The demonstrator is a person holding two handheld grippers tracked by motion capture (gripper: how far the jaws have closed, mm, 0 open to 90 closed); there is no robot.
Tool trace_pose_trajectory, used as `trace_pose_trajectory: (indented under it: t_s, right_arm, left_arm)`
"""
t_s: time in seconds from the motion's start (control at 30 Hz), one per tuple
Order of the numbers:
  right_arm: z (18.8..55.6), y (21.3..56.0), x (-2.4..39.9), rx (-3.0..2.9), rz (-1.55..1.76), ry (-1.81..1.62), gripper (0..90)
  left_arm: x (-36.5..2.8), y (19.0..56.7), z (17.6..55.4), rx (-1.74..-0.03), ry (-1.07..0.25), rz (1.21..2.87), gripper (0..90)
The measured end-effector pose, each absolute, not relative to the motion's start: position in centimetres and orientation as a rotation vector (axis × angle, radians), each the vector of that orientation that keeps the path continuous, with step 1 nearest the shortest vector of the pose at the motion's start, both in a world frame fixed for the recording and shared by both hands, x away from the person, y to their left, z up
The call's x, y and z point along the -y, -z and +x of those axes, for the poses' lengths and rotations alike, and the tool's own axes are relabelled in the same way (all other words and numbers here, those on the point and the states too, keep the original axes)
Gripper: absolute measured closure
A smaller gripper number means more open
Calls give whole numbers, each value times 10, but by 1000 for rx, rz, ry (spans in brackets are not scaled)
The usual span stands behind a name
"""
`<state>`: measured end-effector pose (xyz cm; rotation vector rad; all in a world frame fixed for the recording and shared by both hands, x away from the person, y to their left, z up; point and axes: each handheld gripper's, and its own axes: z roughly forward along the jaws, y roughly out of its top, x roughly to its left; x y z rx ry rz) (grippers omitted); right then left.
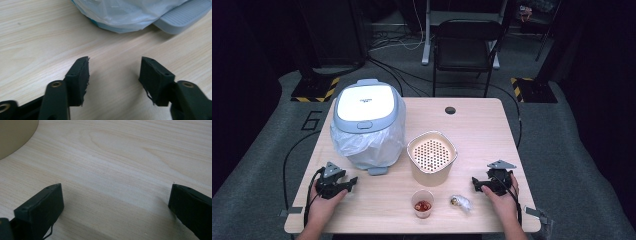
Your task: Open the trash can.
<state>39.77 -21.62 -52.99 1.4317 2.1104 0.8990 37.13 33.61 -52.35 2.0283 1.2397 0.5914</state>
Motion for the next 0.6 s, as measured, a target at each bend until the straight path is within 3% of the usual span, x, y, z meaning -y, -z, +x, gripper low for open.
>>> trace_pose_trajectory:
  t_s: [0.23,0.6]
  right_arm:
    - [398,530,217,-2118,1428,-895,0]
    - [398,530,217,-2119,1427,-897,0]
  left_arm:
    - [-334,509,364,-1203,-526,1968,563]
    - [-332,493,357,-1141,-490,1972,900]
